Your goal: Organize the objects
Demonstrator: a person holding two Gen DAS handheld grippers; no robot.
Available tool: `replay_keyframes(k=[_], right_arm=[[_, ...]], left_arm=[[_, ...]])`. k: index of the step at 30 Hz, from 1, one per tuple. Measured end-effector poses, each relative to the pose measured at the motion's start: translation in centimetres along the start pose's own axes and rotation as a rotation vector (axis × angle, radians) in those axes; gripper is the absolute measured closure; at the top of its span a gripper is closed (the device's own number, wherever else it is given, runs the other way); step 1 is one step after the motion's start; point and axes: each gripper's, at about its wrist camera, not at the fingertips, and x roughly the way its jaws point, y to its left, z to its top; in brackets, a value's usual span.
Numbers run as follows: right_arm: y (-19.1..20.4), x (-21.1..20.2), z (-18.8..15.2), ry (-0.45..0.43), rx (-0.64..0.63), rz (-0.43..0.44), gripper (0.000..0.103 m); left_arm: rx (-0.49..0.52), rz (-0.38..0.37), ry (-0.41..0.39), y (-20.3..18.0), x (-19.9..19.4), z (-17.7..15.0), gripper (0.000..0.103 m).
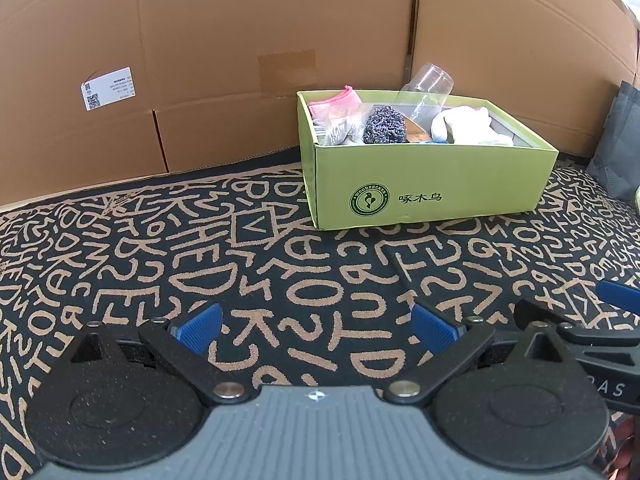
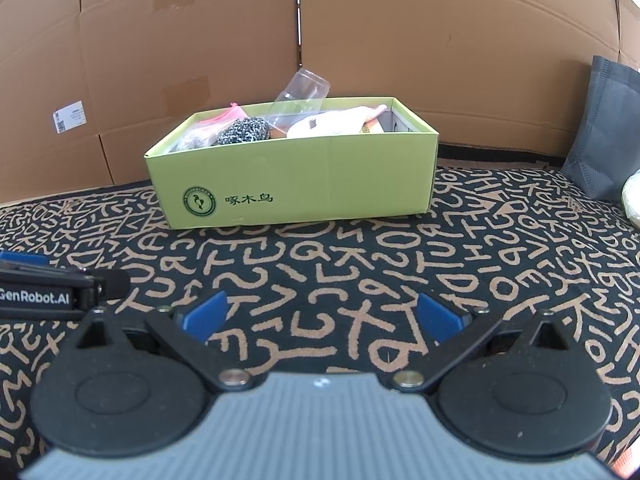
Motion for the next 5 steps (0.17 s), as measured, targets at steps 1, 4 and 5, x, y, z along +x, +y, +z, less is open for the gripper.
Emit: replay_keyframes(k=[1, 4, 5], right_arm=[[0.01, -0.01, -0.01, 0.000, 0.000, 0.000, 0.000], [0.00, 0.01, 0.00, 0.000, -0.001, -0.001, 0.000], [0.05, 0.01, -0.03, 0.001, 0.000, -0.002, 0.000]], left_arm=[[0.002, 0.000, -0.001, -0.02, -0.03, -0.01, 0.000], [0.005, 0.002, -0.002, -0.09, -0.12, 0.04, 0.000], [0.008, -0.002, -0.002, 0.01, -0.12, 0.05, 0.000]])
